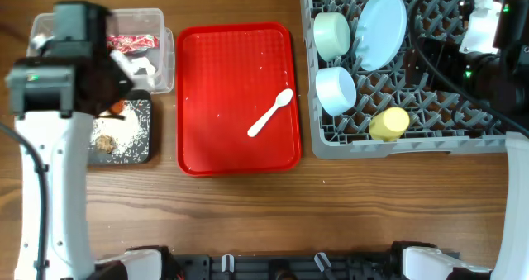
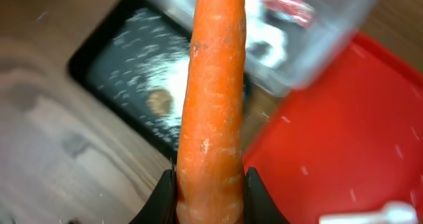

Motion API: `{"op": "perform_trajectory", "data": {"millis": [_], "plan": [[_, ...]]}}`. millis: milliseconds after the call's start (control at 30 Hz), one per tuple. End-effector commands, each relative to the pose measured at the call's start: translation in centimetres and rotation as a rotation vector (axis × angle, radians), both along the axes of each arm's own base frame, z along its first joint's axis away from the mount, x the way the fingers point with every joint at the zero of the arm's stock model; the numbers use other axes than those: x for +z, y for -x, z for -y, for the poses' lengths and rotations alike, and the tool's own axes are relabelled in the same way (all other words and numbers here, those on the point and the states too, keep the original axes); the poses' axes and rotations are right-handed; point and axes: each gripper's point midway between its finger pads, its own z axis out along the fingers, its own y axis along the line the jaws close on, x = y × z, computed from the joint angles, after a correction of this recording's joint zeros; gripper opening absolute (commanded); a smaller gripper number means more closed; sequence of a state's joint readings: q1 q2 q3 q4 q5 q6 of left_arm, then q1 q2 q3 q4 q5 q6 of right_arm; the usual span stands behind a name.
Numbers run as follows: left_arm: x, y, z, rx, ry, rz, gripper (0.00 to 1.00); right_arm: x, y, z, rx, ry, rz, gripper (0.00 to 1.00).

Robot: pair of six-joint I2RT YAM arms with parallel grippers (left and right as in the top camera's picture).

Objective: Sort waste into correct bins and load items into the dishwasher rack
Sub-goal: 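Carry the carrot with the left gripper onto the black tray and release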

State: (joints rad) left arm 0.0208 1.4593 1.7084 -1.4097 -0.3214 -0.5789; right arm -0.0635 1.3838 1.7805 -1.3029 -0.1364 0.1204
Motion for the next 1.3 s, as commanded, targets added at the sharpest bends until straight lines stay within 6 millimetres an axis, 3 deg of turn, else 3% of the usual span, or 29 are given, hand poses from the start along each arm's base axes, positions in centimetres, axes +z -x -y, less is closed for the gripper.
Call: {"op": "perform_trajectory", "data": {"millis": [0, 133, 233, 333, 400, 433, 500, 567, 733, 767, 867, 933, 967, 1067, 1167, 1267], "plan": [[-3.8, 2.7, -5.7, 0.317, 0.025, -0.057, 0.04, 0.0, 0.1, 0.2, -0.016, -0.002, -0.005, 1.00], [-10.4, 2.9, -8.5, 0.427, 0.108, -0.062, 0.04, 0.0, 0.1, 0.2, -0.016, -0.002, -0.005, 1.00], [-16.1, 1.9, -9.0, 0.491, 0.184, 0.000, 0.12, -0.1, 0.2, 0.2, -0.016, -0.002, -0.009, 1.00], [-20.6, 1.2, -9.1, 0.570, 0.217, 0.068, 0.13, -0.1, 0.2, 0.2, -0.016, -0.002, -0.009, 1.00], [-22.2, 0.8, -9.2, 0.591, 0.229, 0.087, 0.13, -0.1, 0.2, 0.2, -0.017, -0.003, -0.009, 1.00], [-23.0, 0.6, -9.2, 0.596, 0.234, 0.088, 0.20, -0.1, 0.2, 0.2, -0.018, -0.003, -0.011, 1.00], [-23.7, 0.4, -9.2, 0.595, 0.238, 0.080, 0.44, -0.2, 0.3, 0.2, -0.018, -0.004, -0.014, 1.00], [-23.9, 0.4, -9.2, 0.595, 0.238, 0.076, 0.49, -0.2, 0.4, 0.2, -0.018, -0.004, -0.019, 1.00], [-23.5, -0.3, -9.5, 0.583, 0.233, 0.106, 0.63, -0.3, 0.5, 0.1, -0.014, -0.008, -0.025, 1.00], [-23.0, -0.9, -9.1, 0.520, 0.249, 0.108, 0.72, -0.2, 0.4, -0.5, 0.010, -0.031, -0.016, 1.00], [-19.0, -2.9, -6.7, 0.256, 0.323, 0.106, 0.98, 0.7, 0.0, -3.1, 0.124, -0.119, 0.022, 1.00], [-14.9, -2.8, -4.6, 0.112, 0.377, 0.096, 0.99, 1.3, -0.2, -5.8, 0.205, -0.153, 0.050, 1.00], [-13.7, -2.6, -4.1, 0.081, 0.380, 0.095, 0.99, 1.5, -0.2, -6.9, 0.224, -0.164, 0.055, 1.00], [-10.0, -1.7, -2.2, -0.001, 0.351, 0.142, 1.00, 1.4, 0.1, -12.7, 0.322, -0.231, 0.033, 1.00], [-7.5, -1.4, 0.1, -0.099, 0.355, 0.204, 1.00, -1.0, 0.7, -17.4, 0.395, -0.265, -0.076, 1.00], [-5.2, -1.8, 2.8, -0.266, 0.335, 0.274, 1.00, -5.5, 0.6, -22.4, 0.437, -0.261, -0.225, 1.00]]}}
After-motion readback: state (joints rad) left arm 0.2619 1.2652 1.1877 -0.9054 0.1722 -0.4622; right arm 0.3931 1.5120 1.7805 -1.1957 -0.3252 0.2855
